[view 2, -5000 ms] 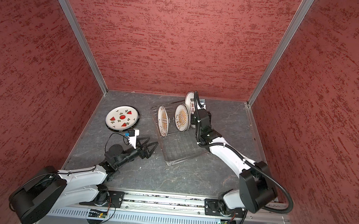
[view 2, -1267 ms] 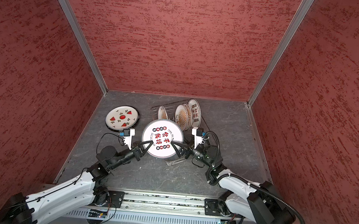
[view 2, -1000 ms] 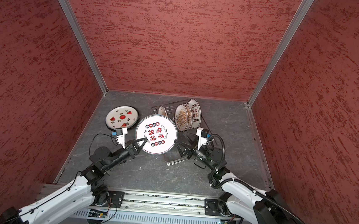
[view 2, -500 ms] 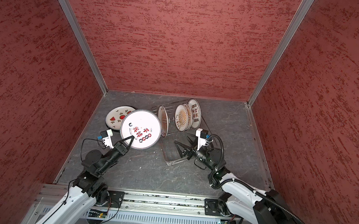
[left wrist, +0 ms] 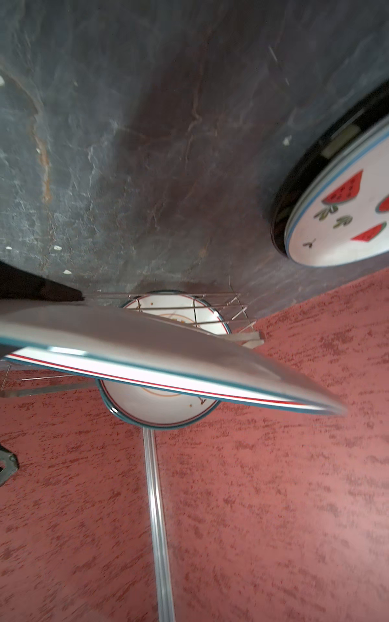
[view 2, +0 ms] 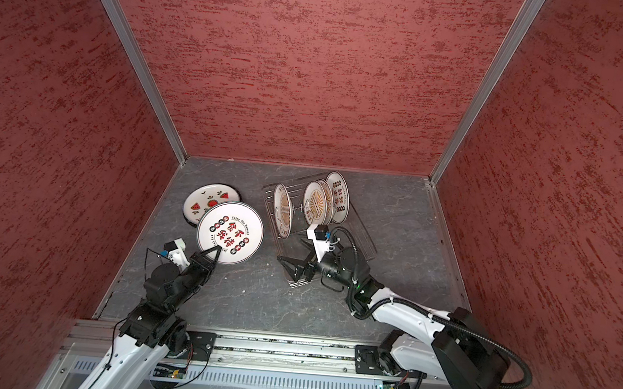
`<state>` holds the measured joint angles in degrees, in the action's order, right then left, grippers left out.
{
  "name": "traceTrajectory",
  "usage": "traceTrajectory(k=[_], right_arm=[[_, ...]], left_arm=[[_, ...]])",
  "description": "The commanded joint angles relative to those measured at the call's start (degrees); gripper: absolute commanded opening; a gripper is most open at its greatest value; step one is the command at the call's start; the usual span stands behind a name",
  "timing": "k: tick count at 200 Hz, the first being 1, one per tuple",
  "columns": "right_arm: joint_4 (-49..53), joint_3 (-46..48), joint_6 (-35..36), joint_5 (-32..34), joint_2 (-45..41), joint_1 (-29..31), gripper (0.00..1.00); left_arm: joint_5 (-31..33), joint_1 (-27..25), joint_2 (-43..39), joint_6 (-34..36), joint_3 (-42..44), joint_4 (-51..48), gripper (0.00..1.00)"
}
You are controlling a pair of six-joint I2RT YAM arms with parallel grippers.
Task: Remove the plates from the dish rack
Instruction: 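Open the right gripper and lower the plate onto the table with the left, then release the red-lettered plate on the table with the left gripper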
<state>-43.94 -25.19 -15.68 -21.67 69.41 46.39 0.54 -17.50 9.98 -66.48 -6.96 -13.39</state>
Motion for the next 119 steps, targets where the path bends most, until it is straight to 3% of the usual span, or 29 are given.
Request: traceTrajectory(k=[1,38,95,119], right_arm=[[3.51,-2.55,4.61,2.62,1.49,1.34,0.99],[5.65,-5.31,6.45,2.87,4.84,2.89,0.99],[10.17,-10.47,8.94,5.76,10.49,5.28,0.99],[12.71,-11.33,10.40,8.50,11.10,5.38,0.99]], left_arm=[[1.44,0.58,1.01,-2.95,-2.84,-1.35,0.00],[1.97,0.60,6.82,-7.07,-4.94,-5.81,0.00],[-3.37,1.32,21.49,-10.07,-5.86,-0.32,0.00],[-6.42,1.50,26.51,-11.18,-4.46,6.47,0.00]])
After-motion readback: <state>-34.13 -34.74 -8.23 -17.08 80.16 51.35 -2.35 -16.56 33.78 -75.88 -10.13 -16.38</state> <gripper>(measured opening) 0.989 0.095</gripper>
